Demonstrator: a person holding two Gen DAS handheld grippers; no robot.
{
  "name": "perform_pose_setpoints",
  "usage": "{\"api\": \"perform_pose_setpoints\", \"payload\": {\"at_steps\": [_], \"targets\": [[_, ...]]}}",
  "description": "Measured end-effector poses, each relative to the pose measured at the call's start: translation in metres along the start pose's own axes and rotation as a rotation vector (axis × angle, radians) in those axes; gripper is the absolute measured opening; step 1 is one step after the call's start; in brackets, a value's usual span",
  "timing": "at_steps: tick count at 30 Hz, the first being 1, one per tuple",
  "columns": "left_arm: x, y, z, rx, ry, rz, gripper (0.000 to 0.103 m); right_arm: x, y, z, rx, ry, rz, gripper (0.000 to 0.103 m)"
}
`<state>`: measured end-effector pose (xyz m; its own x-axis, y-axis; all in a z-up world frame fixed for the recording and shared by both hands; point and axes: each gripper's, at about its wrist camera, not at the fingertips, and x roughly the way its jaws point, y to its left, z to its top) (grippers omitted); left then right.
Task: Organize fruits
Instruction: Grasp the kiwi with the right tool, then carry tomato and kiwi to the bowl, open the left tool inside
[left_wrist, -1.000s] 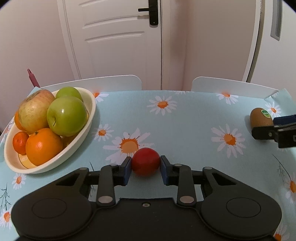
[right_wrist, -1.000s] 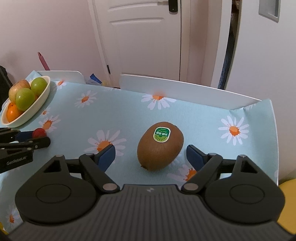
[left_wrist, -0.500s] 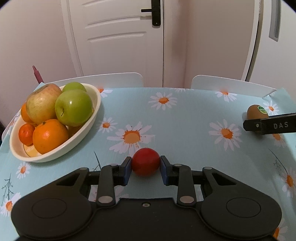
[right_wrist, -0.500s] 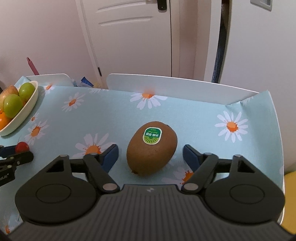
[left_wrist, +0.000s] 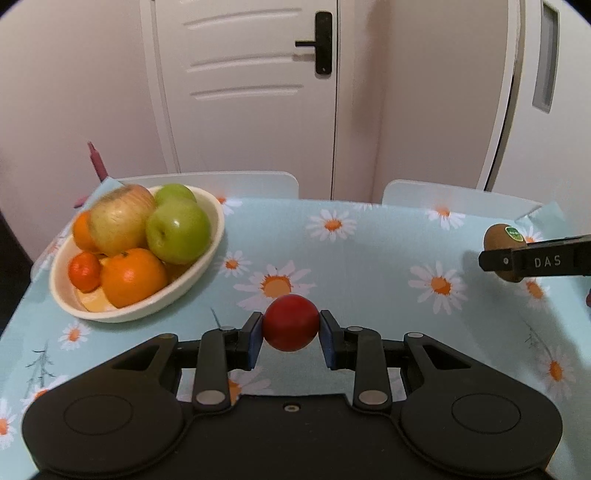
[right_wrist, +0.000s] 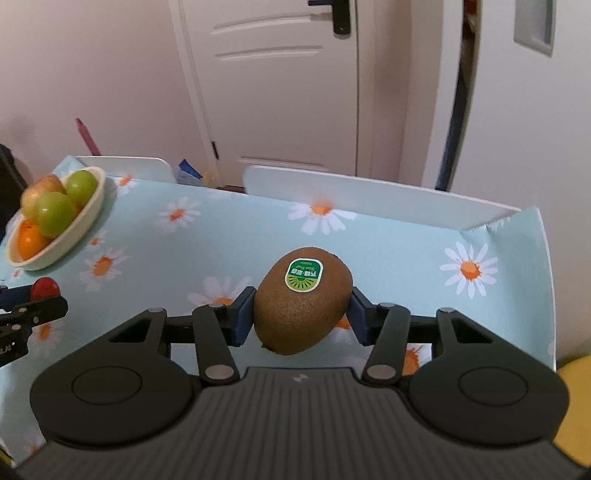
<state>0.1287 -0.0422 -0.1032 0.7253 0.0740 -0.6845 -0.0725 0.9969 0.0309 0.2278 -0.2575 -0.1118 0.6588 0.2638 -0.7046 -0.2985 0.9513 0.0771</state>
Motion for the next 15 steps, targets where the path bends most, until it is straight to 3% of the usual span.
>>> {"api": "perform_pose_setpoints", "payload": {"at_steps": [15], "targets": [[-0.068, 0.062, 0.02, -0.031, -0.097, 0.068, 0.035, -0.059, 0.1, 0.023, -0.115, -0.058, 0.155, 0.067]]}}
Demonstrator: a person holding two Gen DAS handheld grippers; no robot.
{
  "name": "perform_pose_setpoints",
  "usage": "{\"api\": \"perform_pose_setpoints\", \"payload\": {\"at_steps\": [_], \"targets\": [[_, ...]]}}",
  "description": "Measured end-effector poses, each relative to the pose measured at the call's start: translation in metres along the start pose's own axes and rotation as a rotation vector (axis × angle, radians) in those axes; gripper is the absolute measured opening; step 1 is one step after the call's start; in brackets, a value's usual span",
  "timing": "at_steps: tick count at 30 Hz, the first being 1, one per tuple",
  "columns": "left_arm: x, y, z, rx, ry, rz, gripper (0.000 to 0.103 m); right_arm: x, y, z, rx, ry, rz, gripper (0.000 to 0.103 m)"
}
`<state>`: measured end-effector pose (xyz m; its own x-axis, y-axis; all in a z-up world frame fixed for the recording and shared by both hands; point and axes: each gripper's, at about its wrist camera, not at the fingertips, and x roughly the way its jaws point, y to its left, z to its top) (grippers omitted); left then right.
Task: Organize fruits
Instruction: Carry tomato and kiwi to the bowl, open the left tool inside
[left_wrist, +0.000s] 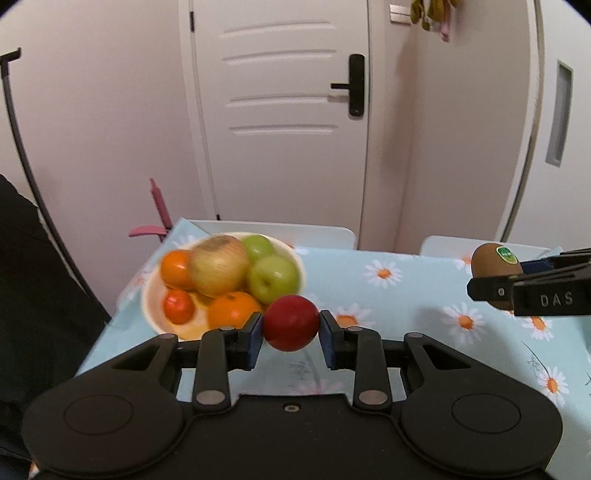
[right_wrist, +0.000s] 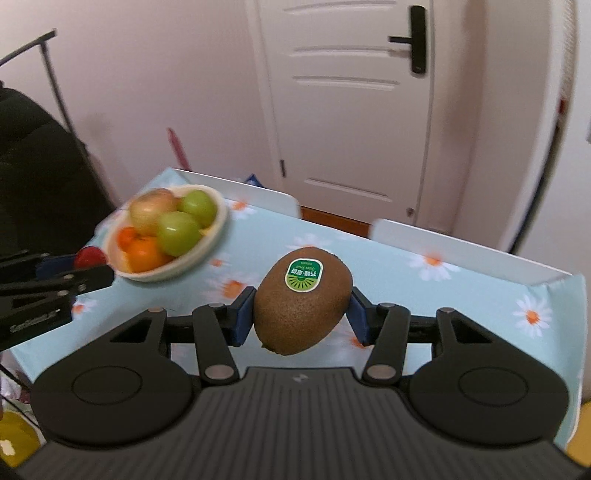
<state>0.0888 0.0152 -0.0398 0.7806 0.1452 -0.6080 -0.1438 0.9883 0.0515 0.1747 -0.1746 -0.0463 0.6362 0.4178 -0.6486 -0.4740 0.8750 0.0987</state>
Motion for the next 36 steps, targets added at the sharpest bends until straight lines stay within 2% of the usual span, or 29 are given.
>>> {"api": "perform_pose_setpoints", "payload": {"at_steps": [9, 17, 26, 36], "targets": [[0.001, 0.068, 0.017, 0.025, -0.01, -0.008, 0.035, 0.002, 0.077, 0.016, -0.002, -0.004, 0.017, 0.067], [0.031, 0.124, 0.03, 0.062, 0.007, -0.049, 0.035, 0.027, 0.14, 0.022, -0.005, 0.018, -0.014, 0.067], [0.08, 0.162, 0.037, 0.118, 0.035, -0.114, 0.035, 0.064, 0.188, 0.027, 0.014, 0.031, -0.061, 0.067], [0.129, 0.173, 0.034, 0.156, 0.097, -0.191, 0.035, 0.096, 0.218, 0.023, -0.005, 0.058, -0.113, 0.067]]}}
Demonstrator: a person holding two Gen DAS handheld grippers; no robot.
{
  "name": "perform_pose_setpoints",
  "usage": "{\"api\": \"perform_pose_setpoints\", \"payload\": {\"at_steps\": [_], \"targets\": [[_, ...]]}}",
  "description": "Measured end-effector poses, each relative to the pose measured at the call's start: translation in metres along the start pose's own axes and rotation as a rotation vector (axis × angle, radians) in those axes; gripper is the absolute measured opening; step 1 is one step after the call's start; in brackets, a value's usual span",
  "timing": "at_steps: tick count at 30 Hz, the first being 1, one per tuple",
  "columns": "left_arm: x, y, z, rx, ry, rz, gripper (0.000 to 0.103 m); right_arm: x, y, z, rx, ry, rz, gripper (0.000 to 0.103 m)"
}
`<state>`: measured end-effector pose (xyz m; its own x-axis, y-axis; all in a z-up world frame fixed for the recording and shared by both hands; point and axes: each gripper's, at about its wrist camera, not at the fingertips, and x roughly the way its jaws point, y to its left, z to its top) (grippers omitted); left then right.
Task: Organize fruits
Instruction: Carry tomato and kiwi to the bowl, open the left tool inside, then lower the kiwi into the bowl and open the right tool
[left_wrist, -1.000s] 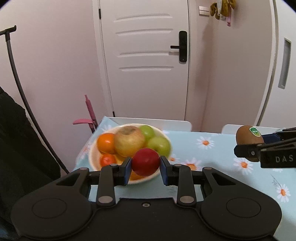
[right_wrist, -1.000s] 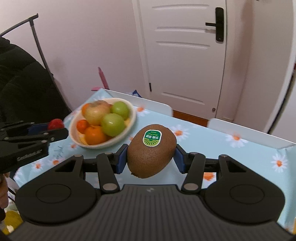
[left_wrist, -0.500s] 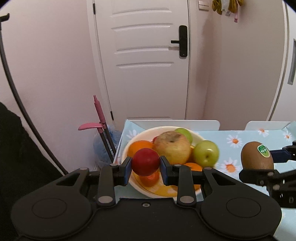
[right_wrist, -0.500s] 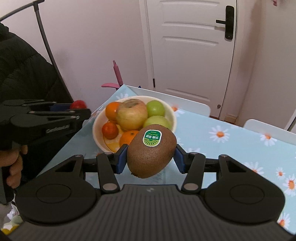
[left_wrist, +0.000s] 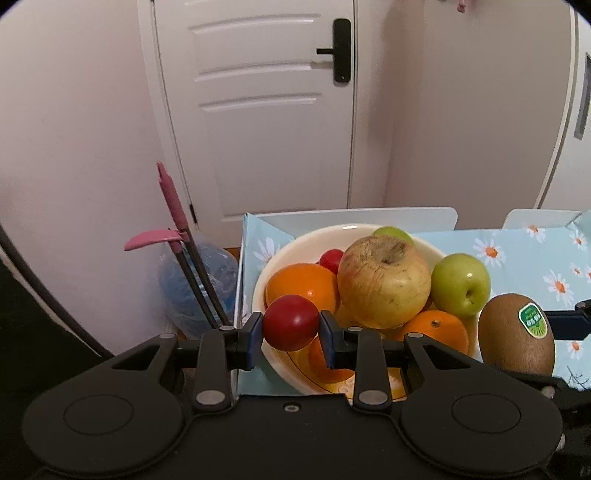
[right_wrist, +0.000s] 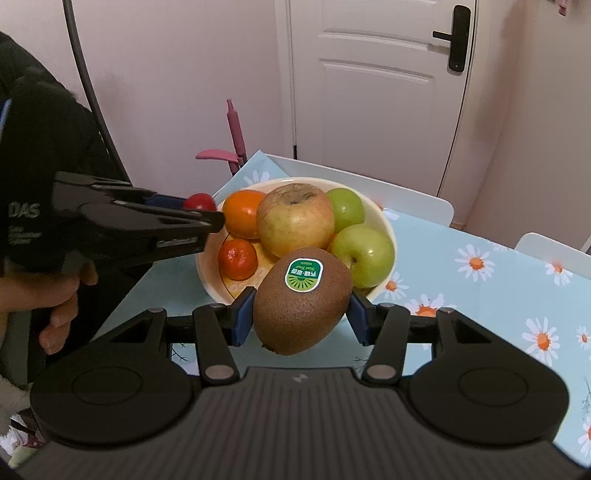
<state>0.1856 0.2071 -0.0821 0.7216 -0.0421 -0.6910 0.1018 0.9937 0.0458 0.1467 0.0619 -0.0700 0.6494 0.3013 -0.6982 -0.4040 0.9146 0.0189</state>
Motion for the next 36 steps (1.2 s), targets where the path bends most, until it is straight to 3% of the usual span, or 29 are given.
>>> {"api": "perform_pose_setpoints", "payload": {"at_steps": [3, 5, 7, 22, 32, 36], "targets": [[0.006, 0.002, 0.0, -0.002, 0.011, -0.003, 0.037, 0.004, 0.004, -0.001, -0.011, 0.009, -0.005, 0.067], [0.003, 0.005, 0.0, -0.009, 0.0, -0.007, 0.067, 0.006, 0.004, 0.0, -0.019, 0.014, -0.006, 0.067], [-0.003, 0.007, 0.0, -0.017, -0.021, 0.001, 0.083, 0.008, 0.004, -0.001, -0.03, 0.017, -0.006, 0.067], [-0.055, 0.016, -0.003, -0.041, -0.053, 0.071, 0.089, 0.027, 0.018, 0.004, -0.227, -0.004, 0.085, 0.067], [-0.063, 0.02, -0.01, -0.062, -0.049, 0.106, 0.089, 0.06, 0.039, 0.004, -0.37, -0.031, 0.111, 0.068], [-0.064, 0.021, -0.012, -0.063, -0.046, 0.1, 0.089, 0.06, 0.044, -0.001, -0.42, -0.062, 0.083, 0.08]]}}
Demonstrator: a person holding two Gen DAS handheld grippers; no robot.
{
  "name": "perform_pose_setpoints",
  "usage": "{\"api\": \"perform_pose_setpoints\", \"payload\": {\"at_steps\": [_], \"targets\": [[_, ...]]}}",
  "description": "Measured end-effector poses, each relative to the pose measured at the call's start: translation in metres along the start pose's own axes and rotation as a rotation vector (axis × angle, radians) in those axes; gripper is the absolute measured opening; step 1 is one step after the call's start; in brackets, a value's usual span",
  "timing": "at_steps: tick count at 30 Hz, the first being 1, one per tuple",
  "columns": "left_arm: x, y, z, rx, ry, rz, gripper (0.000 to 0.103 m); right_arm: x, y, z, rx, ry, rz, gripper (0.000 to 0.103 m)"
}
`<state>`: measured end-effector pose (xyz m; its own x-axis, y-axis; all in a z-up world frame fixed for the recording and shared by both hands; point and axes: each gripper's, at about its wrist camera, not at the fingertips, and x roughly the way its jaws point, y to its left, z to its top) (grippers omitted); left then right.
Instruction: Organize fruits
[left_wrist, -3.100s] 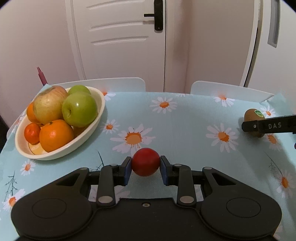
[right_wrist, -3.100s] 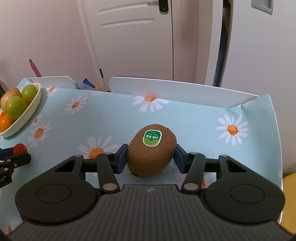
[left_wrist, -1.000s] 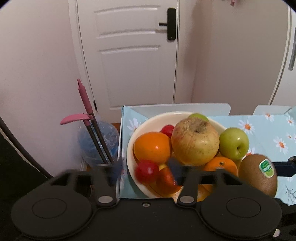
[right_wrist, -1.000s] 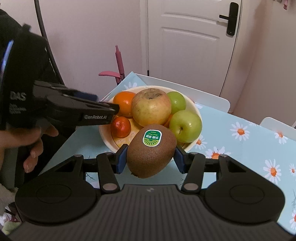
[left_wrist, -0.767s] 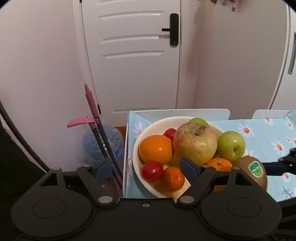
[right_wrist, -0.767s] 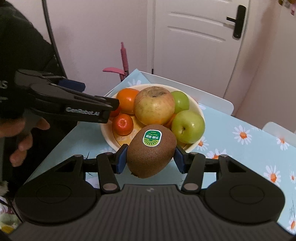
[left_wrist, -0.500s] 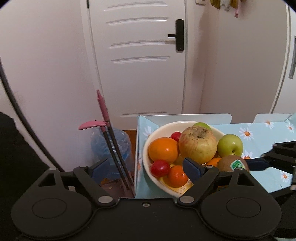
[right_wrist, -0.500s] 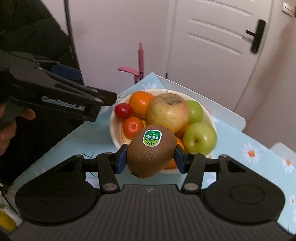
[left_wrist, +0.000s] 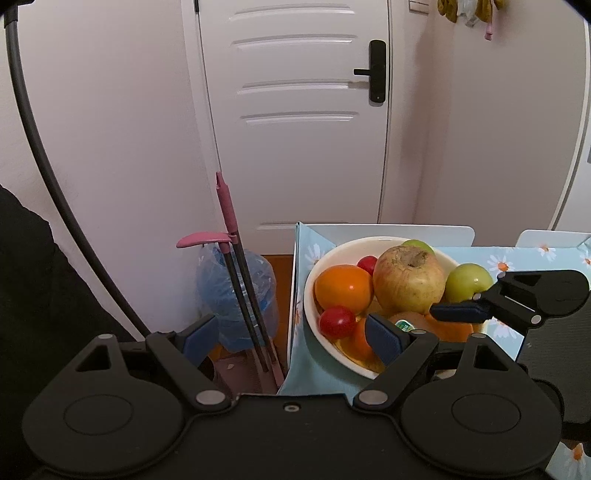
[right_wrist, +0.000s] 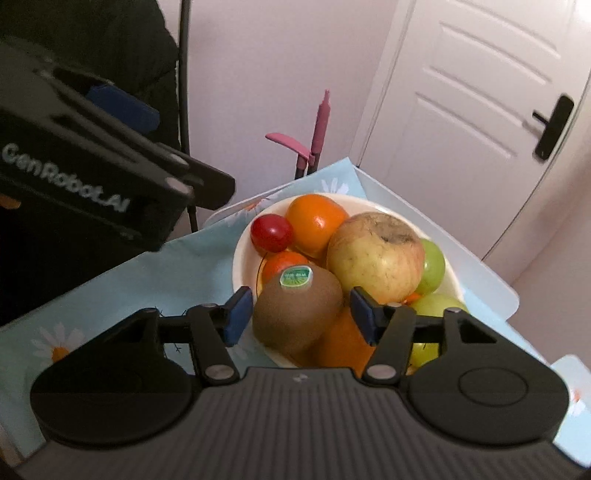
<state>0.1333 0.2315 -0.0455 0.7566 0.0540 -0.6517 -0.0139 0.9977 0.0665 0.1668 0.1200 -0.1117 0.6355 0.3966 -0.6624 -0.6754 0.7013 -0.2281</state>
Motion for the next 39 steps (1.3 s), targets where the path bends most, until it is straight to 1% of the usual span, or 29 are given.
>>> {"api": "perform_pose_setpoints", "payload": {"at_steps": [1, 3, 8, 14, 17, 21, 26, 33, 35, 37, 39], "targets": [[0.0, 0.0, 0.0, 0.002, 0.001, -0.003, 0.089, 0.0, 0.001, -0.001, -0.009, -0.002, -0.009, 0.083], [0.0, 0.0, 0.0, 0.005, 0.001, -0.013, 0.089, -0.002, 0.002, -0.003, -0.016, 0.0, -0.023, 0.083], [-0.002, 0.0, 0.001, 0.018, -0.003, -0.048, 0.089, -0.01, 0.001, -0.005, 0.012, 0.009, -0.051, 0.083], [-0.009, -0.007, 0.005, 0.054, -0.014, -0.09, 0.089, -0.028, -0.006, -0.005, 0.088, 0.029, -0.093, 0.083], [-0.017, -0.009, 0.01, 0.055, -0.03, -0.103, 0.089, -0.045, -0.014, -0.01, 0.128, 0.032, -0.102, 0.083], [-0.033, -0.015, 0.017, 0.053, -0.057, -0.108, 0.089, -0.074, -0.027, -0.017, 0.188, 0.023, -0.12, 0.083], [-0.061, -0.031, 0.02, 0.047, -0.086, -0.097, 0.089, -0.122, -0.051, -0.027, 0.271, -0.008, -0.155, 0.083], [-0.108, -0.061, 0.009, 0.029, -0.116, -0.067, 0.089, -0.198, -0.081, -0.049, 0.406, -0.02, -0.234, 0.083], [-0.121, -0.071, 0.003, 0.025, -0.122, -0.062, 0.089, -0.22, -0.088, -0.056, 0.449, -0.022, -0.264, 0.086], [-0.129, -0.079, -0.002, 0.013, -0.126, -0.059, 0.089, -0.239, -0.095, -0.063, 0.495, -0.025, -0.295, 0.095], [-0.137, -0.086, -0.007, -0.004, -0.134, -0.057, 0.089, -0.258, -0.101, -0.072, 0.53, -0.036, -0.32, 0.101]]}}
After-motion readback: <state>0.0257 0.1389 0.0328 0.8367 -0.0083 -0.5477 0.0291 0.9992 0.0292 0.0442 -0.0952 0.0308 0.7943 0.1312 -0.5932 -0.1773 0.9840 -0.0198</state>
